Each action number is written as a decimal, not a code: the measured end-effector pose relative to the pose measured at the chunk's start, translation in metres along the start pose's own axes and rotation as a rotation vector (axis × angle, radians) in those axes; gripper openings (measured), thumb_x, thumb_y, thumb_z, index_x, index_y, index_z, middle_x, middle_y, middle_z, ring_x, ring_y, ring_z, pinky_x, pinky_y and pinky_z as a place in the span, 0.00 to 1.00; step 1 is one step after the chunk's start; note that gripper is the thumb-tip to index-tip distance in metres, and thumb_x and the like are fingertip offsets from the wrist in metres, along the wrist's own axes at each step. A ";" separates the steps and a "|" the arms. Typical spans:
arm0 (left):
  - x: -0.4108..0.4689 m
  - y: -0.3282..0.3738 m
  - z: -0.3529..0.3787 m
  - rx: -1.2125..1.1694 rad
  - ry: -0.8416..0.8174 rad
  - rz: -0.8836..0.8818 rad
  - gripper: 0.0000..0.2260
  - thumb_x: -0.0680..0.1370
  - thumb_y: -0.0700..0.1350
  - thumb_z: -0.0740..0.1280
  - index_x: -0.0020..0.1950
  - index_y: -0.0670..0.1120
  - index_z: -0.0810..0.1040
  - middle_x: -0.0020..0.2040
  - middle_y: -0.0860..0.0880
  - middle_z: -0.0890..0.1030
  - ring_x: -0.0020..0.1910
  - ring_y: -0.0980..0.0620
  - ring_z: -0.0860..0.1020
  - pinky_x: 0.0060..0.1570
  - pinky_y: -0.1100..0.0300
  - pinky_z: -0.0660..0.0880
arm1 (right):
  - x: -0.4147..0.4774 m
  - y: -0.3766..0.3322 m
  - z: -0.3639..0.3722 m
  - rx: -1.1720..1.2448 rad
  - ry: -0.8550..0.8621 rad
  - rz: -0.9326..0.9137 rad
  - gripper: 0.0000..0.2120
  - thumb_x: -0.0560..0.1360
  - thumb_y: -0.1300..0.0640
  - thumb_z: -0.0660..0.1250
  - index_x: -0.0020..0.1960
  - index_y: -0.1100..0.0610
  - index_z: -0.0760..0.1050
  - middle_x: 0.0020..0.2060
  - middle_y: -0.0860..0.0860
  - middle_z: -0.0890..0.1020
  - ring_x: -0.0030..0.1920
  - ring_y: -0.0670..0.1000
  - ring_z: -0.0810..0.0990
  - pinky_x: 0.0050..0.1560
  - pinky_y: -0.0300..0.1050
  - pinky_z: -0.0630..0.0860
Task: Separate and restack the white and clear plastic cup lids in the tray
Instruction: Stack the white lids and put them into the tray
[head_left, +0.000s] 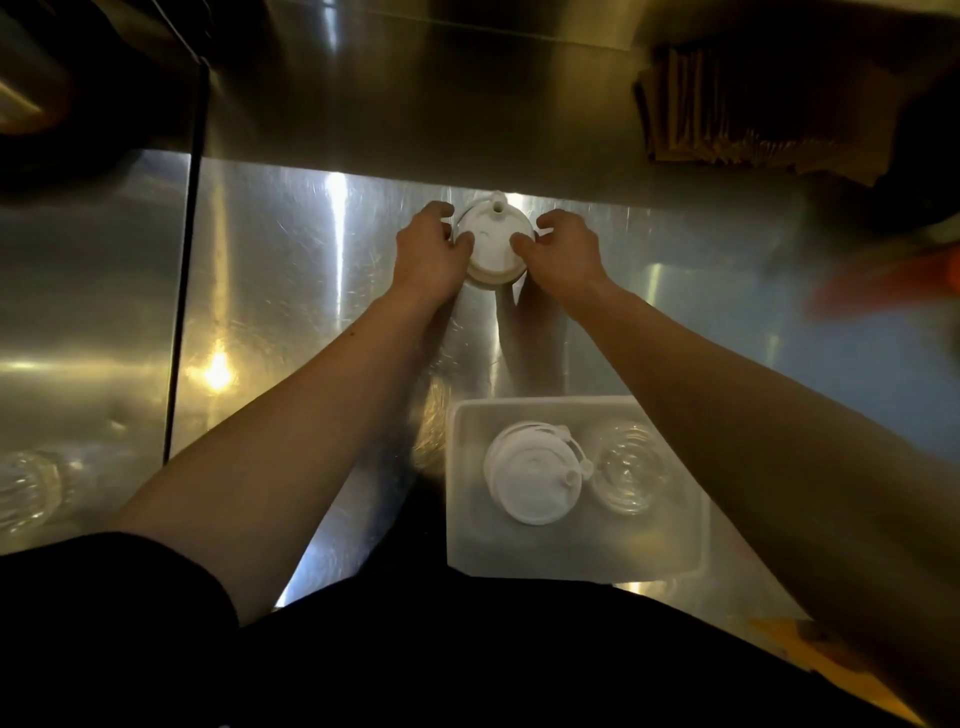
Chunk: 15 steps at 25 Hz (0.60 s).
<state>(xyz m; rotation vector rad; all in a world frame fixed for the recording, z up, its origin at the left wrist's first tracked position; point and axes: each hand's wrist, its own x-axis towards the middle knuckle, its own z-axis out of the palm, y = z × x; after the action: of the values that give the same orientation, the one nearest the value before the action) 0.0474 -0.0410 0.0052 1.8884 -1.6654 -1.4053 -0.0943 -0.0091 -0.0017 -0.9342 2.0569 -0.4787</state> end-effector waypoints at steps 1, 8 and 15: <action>0.001 0.001 0.001 -0.009 0.009 -0.007 0.20 0.80 0.44 0.64 0.71 0.43 0.67 0.69 0.43 0.74 0.66 0.45 0.75 0.63 0.58 0.72 | 0.001 0.001 0.001 -0.003 0.002 0.005 0.24 0.77 0.52 0.68 0.69 0.61 0.69 0.65 0.58 0.77 0.64 0.56 0.77 0.64 0.47 0.74; 0.010 -0.007 0.003 -0.085 0.048 -0.128 0.20 0.76 0.44 0.69 0.67 0.42 0.71 0.64 0.43 0.77 0.62 0.47 0.77 0.59 0.58 0.73 | 0.004 0.002 0.004 0.119 0.019 0.131 0.19 0.74 0.60 0.70 0.62 0.65 0.73 0.59 0.62 0.79 0.57 0.60 0.80 0.60 0.56 0.79; 0.004 -0.019 0.008 -0.128 0.039 -0.161 0.16 0.75 0.42 0.70 0.62 0.42 0.77 0.58 0.45 0.81 0.57 0.47 0.80 0.58 0.55 0.77 | -0.006 0.006 0.004 0.220 0.026 0.165 0.19 0.73 0.60 0.71 0.64 0.60 0.75 0.60 0.58 0.79 0.57 0.56 0.80 0.58 0.51 0.80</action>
<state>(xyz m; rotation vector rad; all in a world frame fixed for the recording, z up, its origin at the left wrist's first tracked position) 0.0523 -0.0357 -0.0144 2.0010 -1.3972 -1.4862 -0.0917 -0.0009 -0.0051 -0.6264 2.0352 -0.6162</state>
